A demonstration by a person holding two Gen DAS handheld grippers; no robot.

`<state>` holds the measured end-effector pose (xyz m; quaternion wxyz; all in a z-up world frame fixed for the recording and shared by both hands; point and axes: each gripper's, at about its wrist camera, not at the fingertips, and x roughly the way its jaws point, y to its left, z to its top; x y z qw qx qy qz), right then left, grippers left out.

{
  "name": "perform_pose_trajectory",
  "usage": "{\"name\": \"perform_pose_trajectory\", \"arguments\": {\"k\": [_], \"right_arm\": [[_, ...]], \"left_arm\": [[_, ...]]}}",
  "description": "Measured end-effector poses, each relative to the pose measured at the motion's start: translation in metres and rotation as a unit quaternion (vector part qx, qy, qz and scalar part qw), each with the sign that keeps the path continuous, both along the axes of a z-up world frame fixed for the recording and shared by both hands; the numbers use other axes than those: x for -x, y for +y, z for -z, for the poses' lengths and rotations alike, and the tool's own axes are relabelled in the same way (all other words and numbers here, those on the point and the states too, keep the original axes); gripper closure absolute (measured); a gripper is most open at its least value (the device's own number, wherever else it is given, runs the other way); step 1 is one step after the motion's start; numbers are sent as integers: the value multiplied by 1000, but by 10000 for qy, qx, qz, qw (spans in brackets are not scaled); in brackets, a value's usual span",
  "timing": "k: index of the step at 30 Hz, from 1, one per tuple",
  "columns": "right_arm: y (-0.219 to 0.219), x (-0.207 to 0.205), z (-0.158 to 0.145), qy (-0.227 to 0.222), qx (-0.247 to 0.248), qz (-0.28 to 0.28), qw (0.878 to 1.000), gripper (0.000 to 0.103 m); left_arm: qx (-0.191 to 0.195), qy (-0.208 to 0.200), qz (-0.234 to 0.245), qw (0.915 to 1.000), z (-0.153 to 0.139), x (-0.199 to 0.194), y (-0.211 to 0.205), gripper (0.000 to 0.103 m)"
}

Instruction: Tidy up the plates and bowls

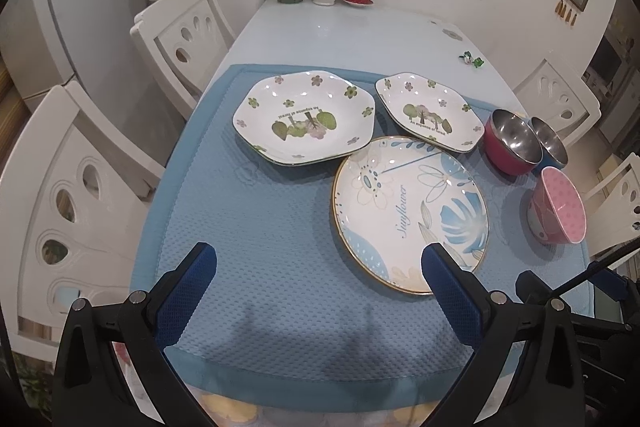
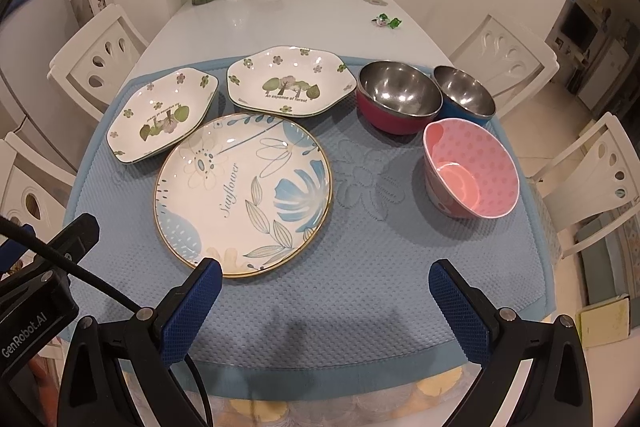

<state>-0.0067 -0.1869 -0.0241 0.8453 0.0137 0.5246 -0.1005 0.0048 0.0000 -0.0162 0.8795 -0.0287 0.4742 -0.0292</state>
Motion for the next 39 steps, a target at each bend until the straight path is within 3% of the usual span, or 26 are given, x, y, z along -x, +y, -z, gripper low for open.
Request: {"name": "perform_pose_trajectory", "arguments": {"k": [15,22,31,39], "right_arm": [[0,-6,4,68,-2,17,10000,0],[3,-7,4,54,296,-35,9995,0],[-8,-18,14,61,280,5,9996,0],[-20,-36,39,201,177,-86,9996,0]], "left_arm": [[285,199,-95,9993,8,-8,9,1],[196,95,-7,9998,9,-8,6,1],[61,-128,285,9995,18,-23,4,1],[412,218,396,9981,43,-46,3,7]]}}
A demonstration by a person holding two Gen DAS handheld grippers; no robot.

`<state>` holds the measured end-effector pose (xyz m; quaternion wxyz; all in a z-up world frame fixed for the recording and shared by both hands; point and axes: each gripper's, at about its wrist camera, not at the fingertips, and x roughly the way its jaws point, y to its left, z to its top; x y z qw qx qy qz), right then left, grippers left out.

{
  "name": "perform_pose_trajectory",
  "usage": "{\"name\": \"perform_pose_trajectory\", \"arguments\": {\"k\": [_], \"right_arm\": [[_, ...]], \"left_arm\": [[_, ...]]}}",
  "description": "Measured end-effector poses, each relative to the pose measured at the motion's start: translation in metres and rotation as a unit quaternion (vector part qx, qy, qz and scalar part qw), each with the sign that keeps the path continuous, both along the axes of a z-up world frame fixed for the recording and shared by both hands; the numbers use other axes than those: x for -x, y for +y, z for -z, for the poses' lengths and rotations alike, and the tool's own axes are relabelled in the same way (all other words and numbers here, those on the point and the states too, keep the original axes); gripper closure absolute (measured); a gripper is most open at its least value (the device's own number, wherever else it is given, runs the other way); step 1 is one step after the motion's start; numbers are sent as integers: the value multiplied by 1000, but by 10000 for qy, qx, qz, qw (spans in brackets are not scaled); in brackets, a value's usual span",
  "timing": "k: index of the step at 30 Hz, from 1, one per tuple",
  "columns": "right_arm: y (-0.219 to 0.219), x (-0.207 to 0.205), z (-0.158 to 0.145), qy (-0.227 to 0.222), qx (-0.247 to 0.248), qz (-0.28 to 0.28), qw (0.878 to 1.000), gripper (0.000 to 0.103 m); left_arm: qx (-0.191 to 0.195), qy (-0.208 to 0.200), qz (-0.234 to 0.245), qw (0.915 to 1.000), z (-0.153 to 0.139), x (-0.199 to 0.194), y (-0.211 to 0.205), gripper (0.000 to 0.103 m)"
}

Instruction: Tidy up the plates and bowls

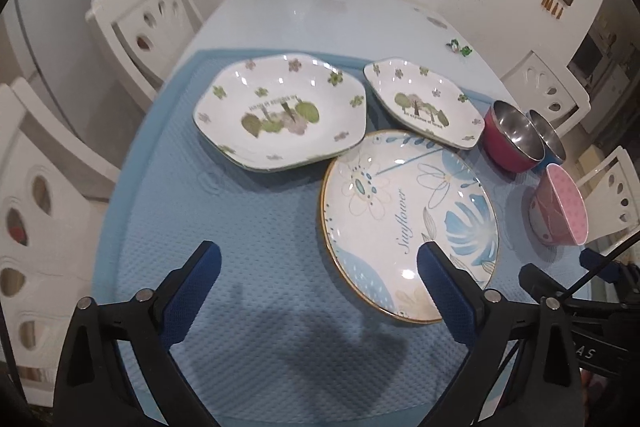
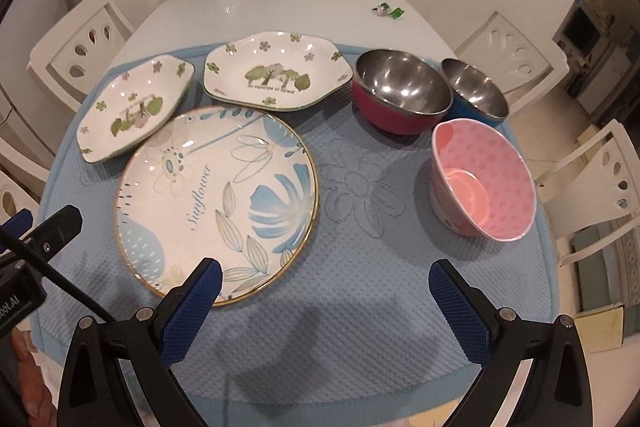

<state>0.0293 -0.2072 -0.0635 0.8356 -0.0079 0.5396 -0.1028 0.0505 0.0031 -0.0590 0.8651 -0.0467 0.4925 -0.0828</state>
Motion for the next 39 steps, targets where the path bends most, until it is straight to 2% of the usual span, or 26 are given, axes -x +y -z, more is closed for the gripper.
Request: {"name": "perform_pose_trajectory", "arguments": {"k": [8,22,24,28,29,32,35,36,37,39], "right_arm": [[-2,-22,16,87,-70,-135,9998,0],[-13,-61,42,184,-247,-223,9993,0],[-14,-65,46,190,-307,-270,9990,0],[-21,-71,56,221,-523,-320,9979,1],[-22,-72,58,219,-551,-323,9977,1],[-25,-76,64,229,-652,-349,9970,8],[-33,-80,73,318,-956,-287,9945,28],[-35,-82,77,356,-1052,-250,9935,40],[-38,-84,80,388,-1144,-226,9924,46],[-42,-84,81,296,-1352,-200,9902,49]], "left_arm": [[15,207,-17,9998,20,-17,1,7],[-38,327,59,9994,41,-41,-6,7],[15,387,47,9992,46,-44,-6,13],[142,469,-12,9988,55,-49,-5,18],[183,491,-10,9986,56,-50,-5,23],[287,557,19,9980,63,-53,-6,32],[378,669,52,9970,71,-56,-9,52],[394,681,59,9969,73,-56,-10,56],[365,645,57,9972,73,-56,-11,57],[352,588,121,9976,72,-55,-13,72]]}}
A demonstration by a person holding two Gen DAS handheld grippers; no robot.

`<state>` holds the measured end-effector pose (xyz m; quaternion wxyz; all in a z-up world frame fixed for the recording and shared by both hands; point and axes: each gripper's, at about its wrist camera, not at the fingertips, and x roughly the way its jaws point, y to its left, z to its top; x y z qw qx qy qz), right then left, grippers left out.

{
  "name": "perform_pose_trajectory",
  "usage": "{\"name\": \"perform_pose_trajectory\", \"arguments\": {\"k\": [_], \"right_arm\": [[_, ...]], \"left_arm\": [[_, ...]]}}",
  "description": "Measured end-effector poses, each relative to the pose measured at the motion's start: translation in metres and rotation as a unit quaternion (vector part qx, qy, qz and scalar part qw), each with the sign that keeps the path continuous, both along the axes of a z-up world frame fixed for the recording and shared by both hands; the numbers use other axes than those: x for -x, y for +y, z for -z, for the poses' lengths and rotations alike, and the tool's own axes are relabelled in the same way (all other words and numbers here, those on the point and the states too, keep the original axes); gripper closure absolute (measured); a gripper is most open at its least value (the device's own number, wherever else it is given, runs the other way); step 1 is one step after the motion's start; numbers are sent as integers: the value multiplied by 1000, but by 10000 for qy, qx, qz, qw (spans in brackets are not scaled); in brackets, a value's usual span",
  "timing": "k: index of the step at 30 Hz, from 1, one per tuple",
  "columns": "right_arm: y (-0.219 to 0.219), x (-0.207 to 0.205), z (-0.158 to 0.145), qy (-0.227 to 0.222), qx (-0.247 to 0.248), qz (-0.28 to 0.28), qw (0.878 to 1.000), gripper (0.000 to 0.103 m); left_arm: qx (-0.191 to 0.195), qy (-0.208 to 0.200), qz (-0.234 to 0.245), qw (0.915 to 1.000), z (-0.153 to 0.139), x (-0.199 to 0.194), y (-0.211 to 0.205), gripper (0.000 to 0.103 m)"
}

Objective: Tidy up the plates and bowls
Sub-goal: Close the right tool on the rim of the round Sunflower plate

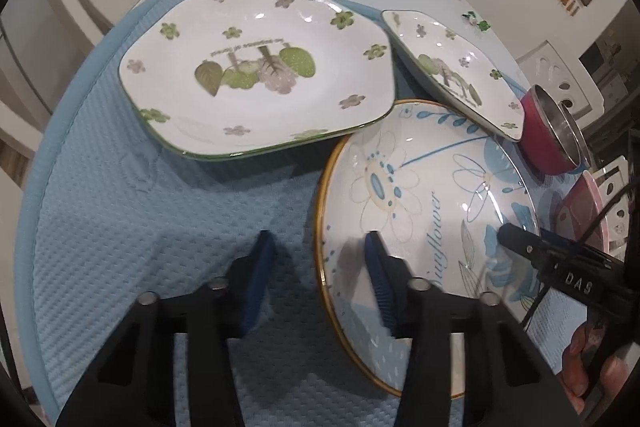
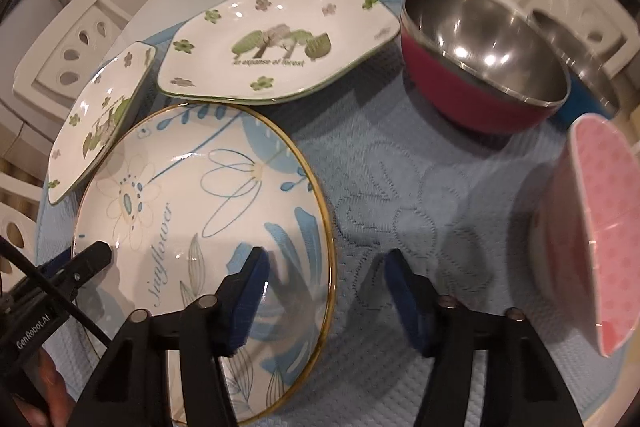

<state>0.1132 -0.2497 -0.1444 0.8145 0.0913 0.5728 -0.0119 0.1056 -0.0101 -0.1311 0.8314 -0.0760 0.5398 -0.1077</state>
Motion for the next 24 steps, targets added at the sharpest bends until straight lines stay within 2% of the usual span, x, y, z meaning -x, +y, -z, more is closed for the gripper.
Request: {"name": "perform_pose_trajectory", "arguments": {"k": [2,9,17,19,24], "right_arm": [[-1,-1,0,-58,-122,-7,9999,53],[0,-2,1,-175,-418,-199,9988,67],[8,3,-4,-157,-329,-305,9989,67],[12,9,-8,-177,-185,-355,9990,67],[18,37,-20,-73,-220,-239,9994,67]], "left_arm": [[79,12,83,9999,1,-1,-2,75],[154,10,219,9996,2,-3,-8,75],[82,21,320,9995,-1,0,-12,75],[82,39,326,9994,-3,6,-12,75],[126,156,233,9995,-13,37,-5,75]]}}
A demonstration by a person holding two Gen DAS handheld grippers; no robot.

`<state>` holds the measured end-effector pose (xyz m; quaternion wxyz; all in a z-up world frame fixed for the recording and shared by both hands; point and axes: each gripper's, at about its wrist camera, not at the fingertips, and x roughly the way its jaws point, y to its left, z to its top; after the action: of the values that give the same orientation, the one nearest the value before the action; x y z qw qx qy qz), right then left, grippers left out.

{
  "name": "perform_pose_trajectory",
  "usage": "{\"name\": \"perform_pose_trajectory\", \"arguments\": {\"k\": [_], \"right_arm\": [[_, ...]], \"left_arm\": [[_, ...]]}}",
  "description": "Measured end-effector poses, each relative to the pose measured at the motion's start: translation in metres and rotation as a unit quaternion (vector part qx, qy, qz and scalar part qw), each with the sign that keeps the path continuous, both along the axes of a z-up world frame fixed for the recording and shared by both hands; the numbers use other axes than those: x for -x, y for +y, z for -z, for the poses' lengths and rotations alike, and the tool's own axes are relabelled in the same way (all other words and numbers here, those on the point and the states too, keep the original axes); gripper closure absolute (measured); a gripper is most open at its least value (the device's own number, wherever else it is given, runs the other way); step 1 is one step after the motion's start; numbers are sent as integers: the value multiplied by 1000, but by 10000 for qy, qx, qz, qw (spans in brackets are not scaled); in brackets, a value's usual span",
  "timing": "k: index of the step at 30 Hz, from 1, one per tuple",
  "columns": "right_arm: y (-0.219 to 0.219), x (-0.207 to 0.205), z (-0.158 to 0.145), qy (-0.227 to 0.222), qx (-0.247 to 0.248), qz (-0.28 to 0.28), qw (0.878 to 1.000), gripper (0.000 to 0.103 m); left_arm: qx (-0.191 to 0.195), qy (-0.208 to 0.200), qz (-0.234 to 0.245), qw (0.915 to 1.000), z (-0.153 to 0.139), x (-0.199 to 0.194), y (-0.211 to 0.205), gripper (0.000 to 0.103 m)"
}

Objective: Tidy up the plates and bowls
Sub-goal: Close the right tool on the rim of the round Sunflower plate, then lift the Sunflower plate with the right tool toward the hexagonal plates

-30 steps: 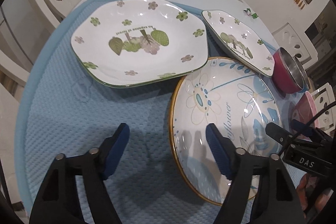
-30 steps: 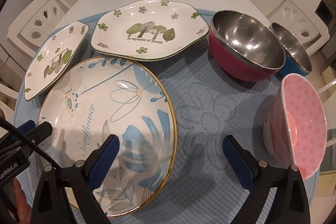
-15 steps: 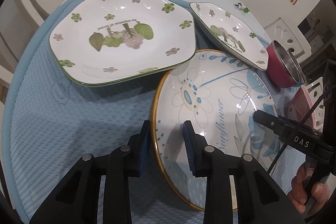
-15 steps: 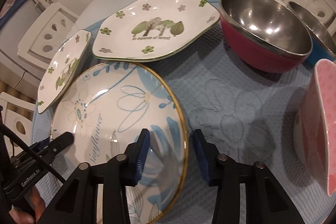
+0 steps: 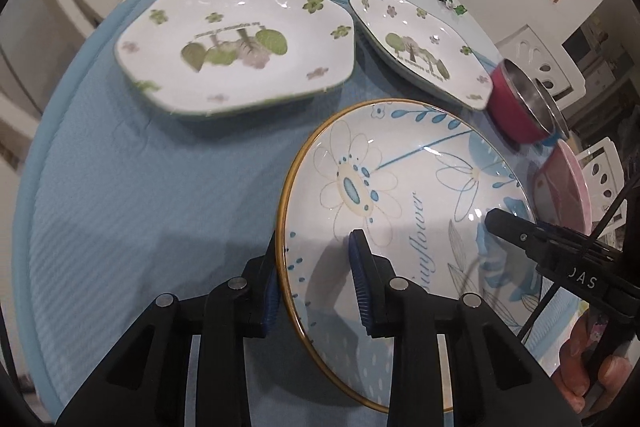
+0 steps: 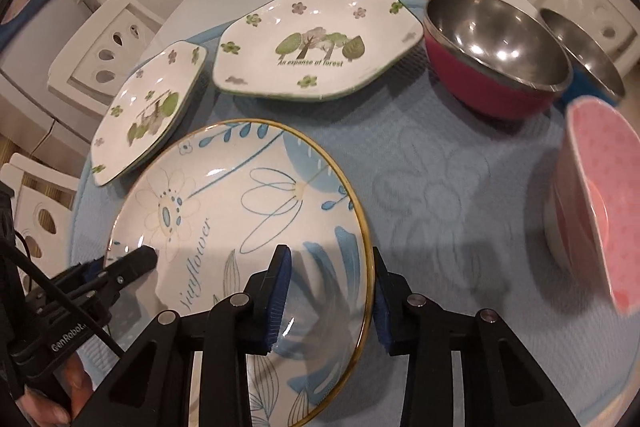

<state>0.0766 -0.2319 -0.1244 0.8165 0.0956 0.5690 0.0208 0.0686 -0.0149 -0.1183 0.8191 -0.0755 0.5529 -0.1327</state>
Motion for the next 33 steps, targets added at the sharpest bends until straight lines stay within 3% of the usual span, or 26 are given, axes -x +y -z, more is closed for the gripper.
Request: {"name": "perform_pose_trajectory", "arguments": {"k": [12,23,30,33], "right_arm": [[41,64,-12,218,-24,-366,9991,67],[54,84,11,719,178,-586,9955,67],[52,84,0,570,200,-597,9964,67],[48,85,-11,485,131,-604,9969,67]], "left_arm": [[-199,89,-304,9993,-18,67,35,75],[-523,412,-183,9976,-2,85,36,75],[-535,489,-169,9972,-3,91,40,75],[-549,180,-326,9978,-18,92,49,75]]}}
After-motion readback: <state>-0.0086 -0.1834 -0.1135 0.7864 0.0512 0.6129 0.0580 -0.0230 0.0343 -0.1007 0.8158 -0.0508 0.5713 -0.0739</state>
